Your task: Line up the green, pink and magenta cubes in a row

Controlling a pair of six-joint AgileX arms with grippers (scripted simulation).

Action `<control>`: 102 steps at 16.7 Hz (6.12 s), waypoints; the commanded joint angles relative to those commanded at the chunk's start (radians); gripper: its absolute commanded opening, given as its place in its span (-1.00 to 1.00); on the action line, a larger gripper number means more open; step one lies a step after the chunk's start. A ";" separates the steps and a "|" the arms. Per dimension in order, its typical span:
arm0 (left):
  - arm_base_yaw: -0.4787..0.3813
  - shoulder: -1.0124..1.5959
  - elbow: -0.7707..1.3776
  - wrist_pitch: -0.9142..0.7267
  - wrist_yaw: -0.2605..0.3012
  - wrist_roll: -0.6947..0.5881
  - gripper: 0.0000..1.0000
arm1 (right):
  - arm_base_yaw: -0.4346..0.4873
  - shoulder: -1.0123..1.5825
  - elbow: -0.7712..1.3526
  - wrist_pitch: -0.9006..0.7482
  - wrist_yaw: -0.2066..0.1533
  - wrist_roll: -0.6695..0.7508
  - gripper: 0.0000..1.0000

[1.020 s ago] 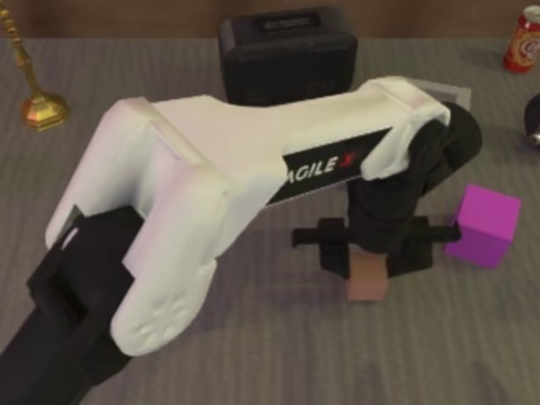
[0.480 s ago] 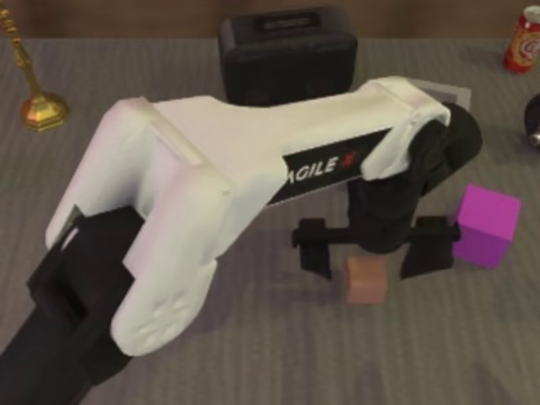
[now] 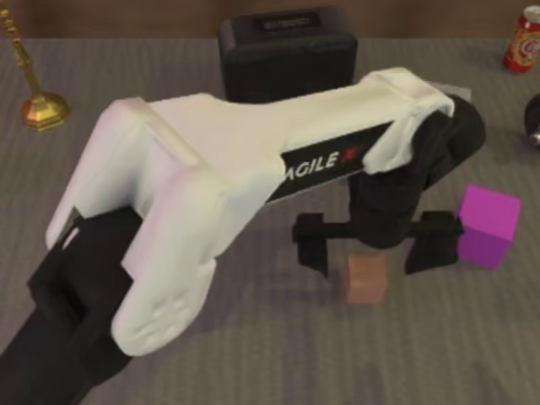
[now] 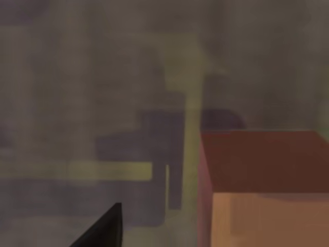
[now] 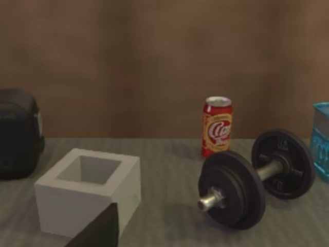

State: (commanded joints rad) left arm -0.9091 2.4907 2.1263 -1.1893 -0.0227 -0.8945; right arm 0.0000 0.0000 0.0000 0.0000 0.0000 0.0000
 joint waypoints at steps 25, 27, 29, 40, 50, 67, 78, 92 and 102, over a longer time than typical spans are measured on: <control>0.365 -0.238 -0.222 -0.054 0.012 0.779 1.00 | 0.000 0.000 0.000 0.000 0.000 0.000 1.00; 0.437 -0.286 -0.310 -0.020 0.016 0.944 1.00 | 0.000 0.000 0.000 0.000 0.000 0.000 1.00; 0.501 -0.331 -0.385 0.013 0.019 1.077 1.00 | 0.000 0.000 0.000 0.000 0.000 0.000 1.00; 0.584 -0.390 -0.489 0.079 0.024 1.224 1.00 | 0.000 0.000 0.000 0.000 0.000 0.000 1.00; 0.589 -0.277 -0.664 0.370 0.026 1.229 1.00 | 0.000 0.000 0.000 0.000 0.000 0.000 1.00; 0.589 -0.277 -0.664 0.370 0.026 1.229 -1.00 | 0.000 0.000 0.000 0.000 0.000 0.000 1.00; 0.587 -0.317 -0.626 0.319 0.035 1.229 -1.00 | 0.000 0.000 0.000 0.000 0.000 0.000 1.00; 0.566 -0.384 -0.491 0.113 0.031 1.159 -1.00 | 0.000 0.000 0.000 0.000 0.000 0.000 1.00; 0.265 -0.299 -0.329 0.009 0.019 0.464 -1.00 | 0.000 0.000 0.000 0.000 0.000 0.000 1.00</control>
State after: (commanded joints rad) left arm -0.6439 2.1914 1.7975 -1.1804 -0.0036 -0.4303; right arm 0.0000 0.0000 0.0000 0.0000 0.0000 0.0000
